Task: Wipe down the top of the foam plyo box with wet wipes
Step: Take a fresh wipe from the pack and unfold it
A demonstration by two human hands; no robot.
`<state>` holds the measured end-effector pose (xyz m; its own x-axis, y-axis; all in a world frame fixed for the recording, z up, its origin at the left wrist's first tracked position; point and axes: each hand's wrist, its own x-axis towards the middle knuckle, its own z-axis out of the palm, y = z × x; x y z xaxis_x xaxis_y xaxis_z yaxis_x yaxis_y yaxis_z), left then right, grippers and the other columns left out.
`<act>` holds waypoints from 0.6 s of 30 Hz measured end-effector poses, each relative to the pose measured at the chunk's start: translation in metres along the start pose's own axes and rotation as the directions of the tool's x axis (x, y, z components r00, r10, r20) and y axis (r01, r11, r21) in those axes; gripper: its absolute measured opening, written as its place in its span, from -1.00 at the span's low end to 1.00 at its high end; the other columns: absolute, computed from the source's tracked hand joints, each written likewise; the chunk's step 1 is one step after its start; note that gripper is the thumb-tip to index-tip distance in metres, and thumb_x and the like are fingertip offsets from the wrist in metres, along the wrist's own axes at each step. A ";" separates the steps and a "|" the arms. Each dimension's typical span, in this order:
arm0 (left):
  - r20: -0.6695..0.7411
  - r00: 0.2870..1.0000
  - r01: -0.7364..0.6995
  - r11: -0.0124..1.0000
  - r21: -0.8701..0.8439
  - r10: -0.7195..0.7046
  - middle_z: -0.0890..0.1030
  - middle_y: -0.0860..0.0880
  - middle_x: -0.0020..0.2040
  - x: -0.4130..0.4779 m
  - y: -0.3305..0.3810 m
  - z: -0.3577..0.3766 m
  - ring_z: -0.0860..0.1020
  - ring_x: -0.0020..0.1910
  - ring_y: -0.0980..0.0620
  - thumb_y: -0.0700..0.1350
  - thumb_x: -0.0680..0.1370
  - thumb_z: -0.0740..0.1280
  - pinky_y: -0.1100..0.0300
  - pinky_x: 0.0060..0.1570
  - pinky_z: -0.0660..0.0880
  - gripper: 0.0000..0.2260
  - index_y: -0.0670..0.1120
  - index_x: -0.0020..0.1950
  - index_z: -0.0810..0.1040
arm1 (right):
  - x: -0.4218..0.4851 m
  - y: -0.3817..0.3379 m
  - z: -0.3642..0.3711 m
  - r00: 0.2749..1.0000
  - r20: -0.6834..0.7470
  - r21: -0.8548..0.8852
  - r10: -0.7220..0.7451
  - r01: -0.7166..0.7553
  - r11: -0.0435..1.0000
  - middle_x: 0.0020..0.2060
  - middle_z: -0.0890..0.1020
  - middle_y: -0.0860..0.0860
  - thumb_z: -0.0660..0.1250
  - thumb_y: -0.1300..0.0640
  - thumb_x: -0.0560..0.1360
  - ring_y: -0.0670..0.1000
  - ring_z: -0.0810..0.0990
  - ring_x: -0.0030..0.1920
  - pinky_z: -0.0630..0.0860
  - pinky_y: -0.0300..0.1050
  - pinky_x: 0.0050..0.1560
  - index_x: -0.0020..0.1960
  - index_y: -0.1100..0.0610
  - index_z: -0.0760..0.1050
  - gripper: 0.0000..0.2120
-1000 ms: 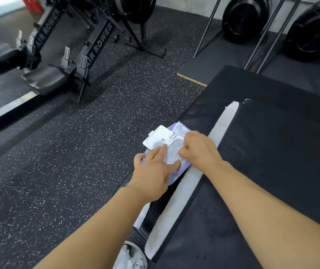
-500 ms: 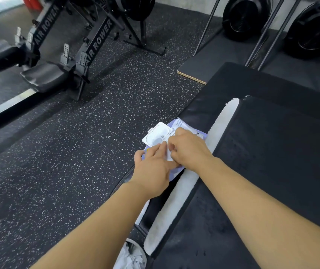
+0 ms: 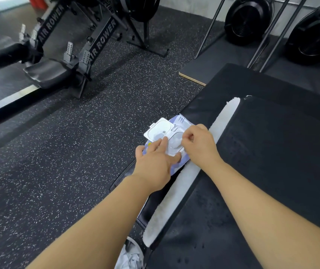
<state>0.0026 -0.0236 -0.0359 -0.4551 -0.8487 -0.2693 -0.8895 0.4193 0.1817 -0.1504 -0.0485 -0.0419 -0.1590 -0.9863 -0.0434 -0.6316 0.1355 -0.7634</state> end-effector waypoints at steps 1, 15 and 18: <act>-0.001 1.000 0.001 1.000 -0.004 -0.001 -0.09 -0.08 0.59 0.000 0.001 0.000 -0.10 0.54 -0.02 -0.14 0.59 0.15 -0.15 0.39 -0.06 -0.60 0.26 0.34 0.36 | 0.000 -0.001 -0.002 1.000 -0.014 0.028 0.009 -0.008 1.000 -0.06 0.44 -0.01 0.28 0.30 0.50 -0.06 0.48 -0.27 0.50 -0.11 -0.12 -0.15 0.12 0.49 -0.89; -0.054 0.998 -0.015 1.000 -0.027 0.014 0.02 -0.04 0.56 0.001 0.001 0.002 -0.04 0.53 -0.01 -0.11 0.60 0.15 -0.13 0.38 -0.06 -0.60 0.36 0.28 0.42 | 0.002 -0.014 0.004 0.972 0.211 -0.474 -0.103 0.194 0.859 0.19 0.39 -0.01 0.20 0.10 0.62 0.05 0.50 0.09 0.48 -0.01 0.03 0.03 0.08 0.54 -0.85; -0.034 0.999 0.003 1.000 -0.002 -0.003 -0.04 -0.07 0.58 0.002 0.001 0.003 -0.07 0.54 -0.01 -0.14 0.59 0.16 -0.15 0.39 -0.06 -0.60 0.30 0.31 0.39 | 0.003 0.000 -0.002 0.988 0.126 -0.207 -0.085 0.110 0.972 0.09 0.40 0.00 0.24 0.22 0.57 0.08 0.54 -0.06 0.52 0.00 0.00 -0.09 0.13 0.52 -0.89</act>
<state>0.0005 -0.0242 -0.0388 -0.4509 -0.8604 -0.2376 -0.8907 0.4162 0.1831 -0.1527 -0.0515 -0.0408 -0.0081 -0.9982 -0.0591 -0.7886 0.0427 -0.6135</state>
